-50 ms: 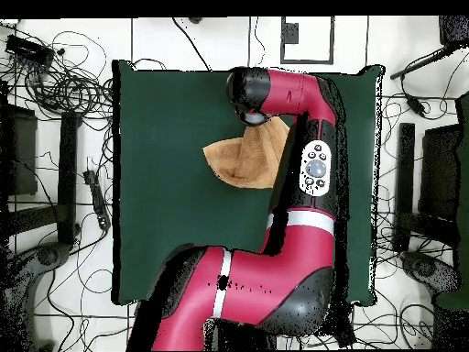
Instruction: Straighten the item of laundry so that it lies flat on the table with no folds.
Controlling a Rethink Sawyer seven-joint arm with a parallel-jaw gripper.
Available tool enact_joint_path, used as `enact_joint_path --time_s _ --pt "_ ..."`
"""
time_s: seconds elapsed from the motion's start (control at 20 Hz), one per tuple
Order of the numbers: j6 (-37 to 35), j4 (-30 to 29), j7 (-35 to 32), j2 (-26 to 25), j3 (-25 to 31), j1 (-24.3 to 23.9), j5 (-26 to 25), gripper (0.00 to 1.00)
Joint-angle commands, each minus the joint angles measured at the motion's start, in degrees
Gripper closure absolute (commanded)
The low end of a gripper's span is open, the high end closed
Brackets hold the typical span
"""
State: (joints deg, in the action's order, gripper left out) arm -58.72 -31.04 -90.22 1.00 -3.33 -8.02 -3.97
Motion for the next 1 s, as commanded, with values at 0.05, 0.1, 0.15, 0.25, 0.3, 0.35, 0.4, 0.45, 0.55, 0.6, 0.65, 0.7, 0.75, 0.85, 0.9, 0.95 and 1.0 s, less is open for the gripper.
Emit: enact_joint_path --time_s 0.05,0.1,0.15,0.25,0.3,0.35,0.4,0.45,0.55,0.6,0.65,0.7,0.75,0.85,0.9,0.95,1.0 --pt "1.8 -12.3 -8.6 2.5 4.6 2.1 2.4 1.00" --pt "1.9 -12.5 -8.7 2.6 4.6 2.0 2.4 1.00" --pt "1.5 -12.0 -8.7 2.5 4.6 2.0 2.4 1.00" --pt "1.5 -12.5 -9.0 2.8 4.6 2.0 2.4 1.00" --pt "1.6 -13.0 -9.1 3.0 4.6 2.0 2.5 1.00" --pt "1.7 -13.4 -9.1 3.3 4.6 2.0 2.5 1.00" --pt "1.6 -13.5 -9.1 3.4 4.6 2.0 2.5 1.00" --pt "1.7 -14.1 -9.1 3.6 4.6 2.0 2.5 1.00" --pt "1.7 -14.2 -9.4 3.8 4.5 2.1 2.5 1.00" --pt "1.6 -14.3 -9.5 3.8 4.5 2.1 2.5 1.00" --pt "1.4 -14.0 -9.5 3.7 4.5 2.1 2.4 1.00" --pt "1.3 -14.0 -9.6 3.7 4.5 2.1 2.4 1.00" --pt "1.3 -13.9 -9.6 3.7 4.4 2.1 2.4 1.00" --pt "1.0 -13.6 -9.6 3.6 4.4 2.1 2.4 1.00" --pt "0.9 -13.6 -9.6 3.6 4.3 2.1 2.4 1.00" --pt "0.9 -13.7 -9.8 3.6 4.3 2.1 2.4 1.00" --pt "0.7 -13.7 -9.8 3.7 4.2 2.1 2.4 1.00"
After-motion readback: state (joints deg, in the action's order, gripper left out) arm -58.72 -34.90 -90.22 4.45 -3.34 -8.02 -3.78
